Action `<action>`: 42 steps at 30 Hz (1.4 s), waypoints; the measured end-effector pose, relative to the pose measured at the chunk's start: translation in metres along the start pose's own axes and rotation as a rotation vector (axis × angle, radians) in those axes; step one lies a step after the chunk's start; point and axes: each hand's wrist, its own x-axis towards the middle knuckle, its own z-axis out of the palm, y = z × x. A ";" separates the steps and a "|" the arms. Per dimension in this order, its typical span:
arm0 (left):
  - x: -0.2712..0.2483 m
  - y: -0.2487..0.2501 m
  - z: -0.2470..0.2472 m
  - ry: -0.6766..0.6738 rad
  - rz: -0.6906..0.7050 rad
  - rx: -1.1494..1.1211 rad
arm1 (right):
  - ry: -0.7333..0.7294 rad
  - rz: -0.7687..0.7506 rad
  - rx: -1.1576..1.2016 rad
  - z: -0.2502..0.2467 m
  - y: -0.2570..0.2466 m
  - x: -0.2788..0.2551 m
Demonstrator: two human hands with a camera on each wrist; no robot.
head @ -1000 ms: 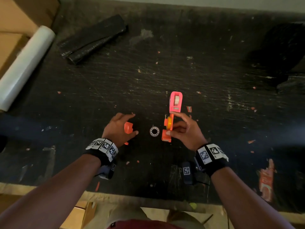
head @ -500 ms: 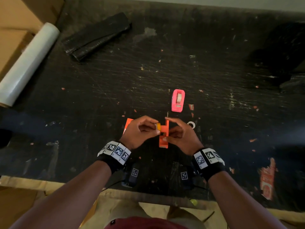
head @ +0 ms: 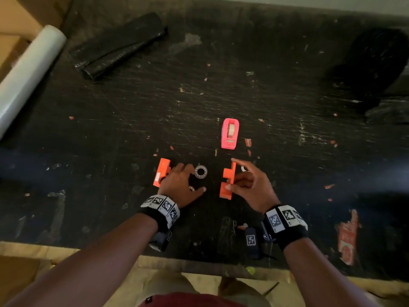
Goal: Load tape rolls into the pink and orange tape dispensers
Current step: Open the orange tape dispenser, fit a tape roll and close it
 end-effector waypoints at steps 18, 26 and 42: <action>0.019 0.026 -0.022 -0.041 0.101 -0.837 | 0.016 -0.002 -0.021 -0.010 0.004 -0.007; -0.009 0.028 -0.051 -0.068 0.231 -0.909 | -0.057 -0.077 -0.021 0.004 -0.016 0.004; -0.026 0.025 -0.067 0.001 0.395 -0.799 | -0.114 -0.093 0.045 0.032 -0.030 0.009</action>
